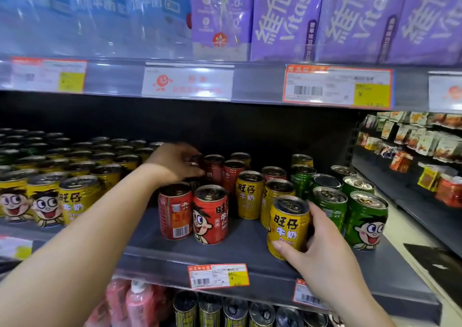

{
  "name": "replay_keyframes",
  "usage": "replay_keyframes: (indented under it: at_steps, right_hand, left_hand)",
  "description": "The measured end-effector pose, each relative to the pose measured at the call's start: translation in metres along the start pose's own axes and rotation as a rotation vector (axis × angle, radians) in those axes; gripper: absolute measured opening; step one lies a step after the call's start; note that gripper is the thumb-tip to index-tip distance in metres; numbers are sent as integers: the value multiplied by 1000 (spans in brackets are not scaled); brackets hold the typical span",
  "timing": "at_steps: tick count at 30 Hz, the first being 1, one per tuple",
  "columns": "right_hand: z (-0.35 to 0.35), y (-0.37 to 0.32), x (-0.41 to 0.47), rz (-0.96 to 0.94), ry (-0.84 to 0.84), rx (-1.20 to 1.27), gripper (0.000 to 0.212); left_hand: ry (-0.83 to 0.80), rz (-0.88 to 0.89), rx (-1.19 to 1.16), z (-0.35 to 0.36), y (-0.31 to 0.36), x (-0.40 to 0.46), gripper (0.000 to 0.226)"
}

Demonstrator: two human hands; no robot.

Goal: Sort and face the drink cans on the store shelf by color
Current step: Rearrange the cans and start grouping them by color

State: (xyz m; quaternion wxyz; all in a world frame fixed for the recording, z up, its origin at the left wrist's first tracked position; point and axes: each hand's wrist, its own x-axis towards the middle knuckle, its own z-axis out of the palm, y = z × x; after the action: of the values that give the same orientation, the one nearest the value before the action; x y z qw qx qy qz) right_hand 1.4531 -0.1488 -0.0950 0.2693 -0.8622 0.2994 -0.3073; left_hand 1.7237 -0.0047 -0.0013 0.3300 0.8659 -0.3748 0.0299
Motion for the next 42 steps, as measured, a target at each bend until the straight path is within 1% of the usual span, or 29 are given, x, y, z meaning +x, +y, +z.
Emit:
replay_keyframes:
  at_steps: [2, 5, 7, 9, 10, 13, 15, 17, 18, 19, 21, 23, 26, 27, 30, 33, 38, 40, 42]
  right_hand:
    - [0, 0, 0, 0, -1, -2, 96]
    - [-1, -6, 1, -17, -4, 18, 86]
    - [0, -10, 2, -22, -10, 15, 85]
    - [2, -13, 4, -13, -8, 0, 90]
    - [3, -12, 5, -10, -5, -7, 92]
    - [3, -11, 5, 8, -10, -21, 100]
    - [1, -11, 3, 8, -8, -35, 105]
    - [-3, -15, 1, -33, 38, -56, 104]
    - [-5, -17, 1, -75, 77, -75, 101]
    - [-8, -20, 1, -122, 115, -104, 97]
    - [-13, -26, 3, -181, 151, -166, 90]
    - [-17, -29, 6, -188, 132, -213, 85]
    - [-17, -30, 9, -189, 97, -289, 80]
    - [-15, -30, 9, -194, 87, -319, 78]
    - [-9, -32, 11, -194, 53, -399, 71]
    - [-9, -32, 13, -181, 43, -379, 65]
    - [-14, -30, 13, -162, 63, -409, 65]
    - [-13, -30, 12, -165, 63, -448, 70]
    - [-13, -31, 12, -184, 70, -455, 77]
  left_hand:
    - [-30, -2, -16, 4, -6, 3, 56]
    - [-47, -50, 24, 4, -18, 12, 68]
    - [-103, -110, 41, 2, -25, 17, 81]
    - [-181, -159, 20, 1, -29, 21, 85]
    - [-204, -175, 21, 1, -29, 22, 84]
    - [-205, -203, 62, 0, -26, 24, 82]
    - [-236, -206, 88, 0, -19, 21, 72]
    - [-294, -198, 65, 1, -7, 20, 57]
    - [-318, -186, 48, 1, 1, 20, 53]
    - [-328, -169, 27, 2, 10, 19, 55]
    - [-312, -119, 7, 4, 24, 20, 65]
    - [-286, -52, 33, 5, 38, 18, 71]
    - [-254, 57, 170, 1, 53, 9, 72]
    - [-239, 81, 184, -1, 57, 5, 72]
    - [-215, 143, 171, -3, 63, -5, 74]
    - [-223, 174, 115, 1, 64, -13, 77]
    - [-318, 195, 73, 19, 73, -26, 71]
    - [-395, 236, 144, 30, 77, -30, 71]
    - [-479, 266, 220, 39, 76, -31, 75]
